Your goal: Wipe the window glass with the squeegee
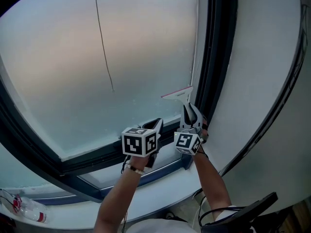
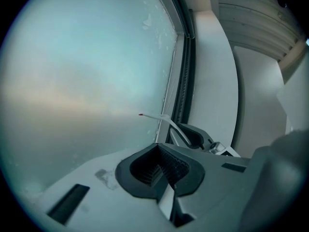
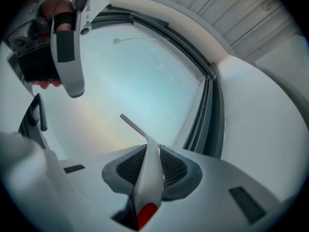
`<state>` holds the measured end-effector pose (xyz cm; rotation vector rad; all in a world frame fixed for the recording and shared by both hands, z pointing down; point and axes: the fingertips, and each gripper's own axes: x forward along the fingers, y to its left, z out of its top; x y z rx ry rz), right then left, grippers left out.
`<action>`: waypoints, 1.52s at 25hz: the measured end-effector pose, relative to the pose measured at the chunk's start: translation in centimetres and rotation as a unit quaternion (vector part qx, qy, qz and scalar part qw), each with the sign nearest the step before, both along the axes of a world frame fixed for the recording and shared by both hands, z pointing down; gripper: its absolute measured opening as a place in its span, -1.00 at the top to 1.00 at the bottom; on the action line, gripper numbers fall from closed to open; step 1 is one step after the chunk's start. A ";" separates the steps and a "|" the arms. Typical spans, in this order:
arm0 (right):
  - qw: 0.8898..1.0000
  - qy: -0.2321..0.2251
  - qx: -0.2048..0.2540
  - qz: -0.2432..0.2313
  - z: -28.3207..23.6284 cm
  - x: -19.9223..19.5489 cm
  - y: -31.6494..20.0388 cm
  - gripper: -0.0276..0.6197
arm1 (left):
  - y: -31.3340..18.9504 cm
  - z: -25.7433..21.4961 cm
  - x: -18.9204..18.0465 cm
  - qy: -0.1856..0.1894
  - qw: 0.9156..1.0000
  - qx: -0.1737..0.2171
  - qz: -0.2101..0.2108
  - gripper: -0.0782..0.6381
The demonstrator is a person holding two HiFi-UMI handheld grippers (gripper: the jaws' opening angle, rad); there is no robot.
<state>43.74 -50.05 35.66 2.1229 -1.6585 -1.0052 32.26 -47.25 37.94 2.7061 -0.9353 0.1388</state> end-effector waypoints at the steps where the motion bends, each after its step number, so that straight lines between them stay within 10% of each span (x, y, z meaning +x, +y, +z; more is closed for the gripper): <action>1: 1.000 0.003 0.012 0.001 -1.8 0.1 0.0 0.69 | 0.0 -1.0 0.2 0.002 1.000 0.009 0.003 0.79; 22: 0.983 -0.009 0.179 -0.033 -33.1 0.8 1.3 0.69 | 0.2 -22.5 2.0 0.038 0.980 0.197 0.007 0.79; 38: 0.982 -0.001 0.191 0.003 -44.9 0.5 -1.4 0.70 | -1.3 -24.6 2.3 0.047 0.977 0.206 -0.003 0.79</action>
